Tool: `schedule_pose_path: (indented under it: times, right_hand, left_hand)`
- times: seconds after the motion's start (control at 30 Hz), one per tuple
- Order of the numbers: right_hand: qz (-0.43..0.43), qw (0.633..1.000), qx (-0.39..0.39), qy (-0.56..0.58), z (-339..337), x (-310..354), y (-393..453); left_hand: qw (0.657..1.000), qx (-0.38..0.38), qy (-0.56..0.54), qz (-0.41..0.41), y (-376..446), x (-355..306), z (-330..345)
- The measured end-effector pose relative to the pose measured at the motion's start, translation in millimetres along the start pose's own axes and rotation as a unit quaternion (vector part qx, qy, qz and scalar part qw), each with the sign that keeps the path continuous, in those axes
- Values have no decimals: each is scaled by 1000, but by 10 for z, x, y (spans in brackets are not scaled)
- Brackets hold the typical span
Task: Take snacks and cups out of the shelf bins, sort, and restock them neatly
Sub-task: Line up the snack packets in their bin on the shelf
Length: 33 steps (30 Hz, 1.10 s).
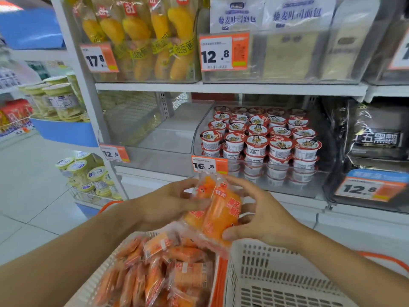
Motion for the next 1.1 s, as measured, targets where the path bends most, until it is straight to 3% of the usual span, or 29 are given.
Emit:
schedule_pose_path:
  times: [0.07, 0.1, 0.2, 0.3, 0.37, 0.57, 0.73, 0.83, 0.93, 1.03, 1.1]
  right_hand:
    - [33, 998, -24, 37, -143, 80, -95]
    - [46, 997, -49, 42, -207, 90, -111]
    - [46, 993, -108, 33, -435, 50, -121]
    - [6, 993, -116, -13, -594, 9, -129]
    - [-16, 993, -120, -14, -599, -15, -131]
    - [-62, 990, -130, -13, -478, 22, 18]
    - [-66, 995, -41, -55, -316, 4, 70]
    - [-42, 998, -33, -15, -196, -23, 108]
    - [-16, 990, -135, 30, -100, -81, 171]
    - [2, 974, -216, 64, -41, -65, 215]
    - [-8, 975, -204, 88, -54, -3, 276]
  left_hand:
    - [999, 40, 6, 20, -62, -16, 78]
    - [999, 24, 16, 25, -43, -1, 108]
    - [984, -134, 119, 22, 73, -42, 151]
    - [980, -169, 102, 14, 209, -69, 78]
    - [985, -151, 81, 13, 220, -116, 44]
    - [984, -5, 176, 11, 182, -248, 85]
    - [974, 33, 224, 13, 43, -412, 110]
    - [990, -36, 137, 27, 78, -382, 25]
    - [991, -121, -49, 12, 138, -325, -45]
    - [985, -59, -157, 51, 120, -299, -23]
    - [979, -55, -168, 98, 127, -284, -25]
Point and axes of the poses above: each hand's wrist, its own y-axis towards the middle knuckle, its own z-axis out of the palm, x = y × z, the point moved 2 cm from there along y, towards the middle knuckle, and after that the axes turned 15 degrees about -z, right-handed, at the moved point
